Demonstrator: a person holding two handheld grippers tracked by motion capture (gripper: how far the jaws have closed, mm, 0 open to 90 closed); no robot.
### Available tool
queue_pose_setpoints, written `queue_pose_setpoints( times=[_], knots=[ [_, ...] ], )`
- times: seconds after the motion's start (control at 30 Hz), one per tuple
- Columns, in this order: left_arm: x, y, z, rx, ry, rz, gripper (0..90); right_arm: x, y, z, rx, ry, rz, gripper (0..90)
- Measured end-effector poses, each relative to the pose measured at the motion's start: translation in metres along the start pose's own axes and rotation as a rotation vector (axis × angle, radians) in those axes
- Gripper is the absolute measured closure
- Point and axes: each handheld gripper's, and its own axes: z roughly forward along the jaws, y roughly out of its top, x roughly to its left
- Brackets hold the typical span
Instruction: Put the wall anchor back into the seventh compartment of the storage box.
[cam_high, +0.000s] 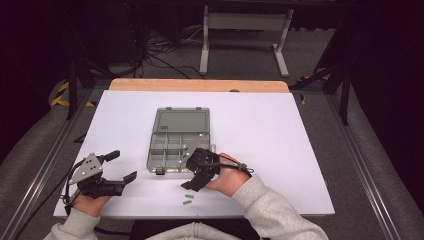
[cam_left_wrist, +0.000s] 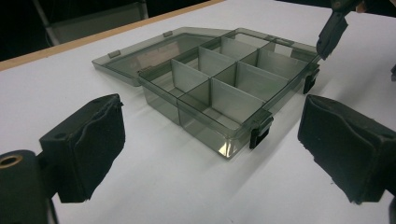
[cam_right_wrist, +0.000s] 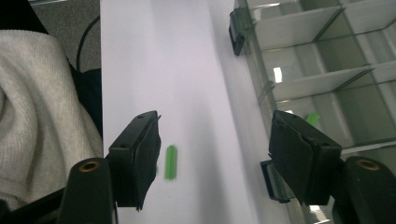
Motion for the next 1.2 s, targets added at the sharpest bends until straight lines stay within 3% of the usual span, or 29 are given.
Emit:
queue_pose_setpoints(
  times=[0.77,0.9,1.2],
  knots=[
    [-0.001,0.000,0.000,0.003,0.000,0.004,8.1,0.013,-0.016,0.031,0.083,0.049,0.020,36.9],
    [-0.001,0.000,0.000,0.002,-0.002,0.002,8.1,0.013,-0.018,0.035,0.088,0.051,-0.002,38.5],
    [0.000,0.000,0.000,0.006,-0.003,0.001,8.2,0.013,-0.019,0.040,0.116,0.035,-0.010,53.7]
  ],
)
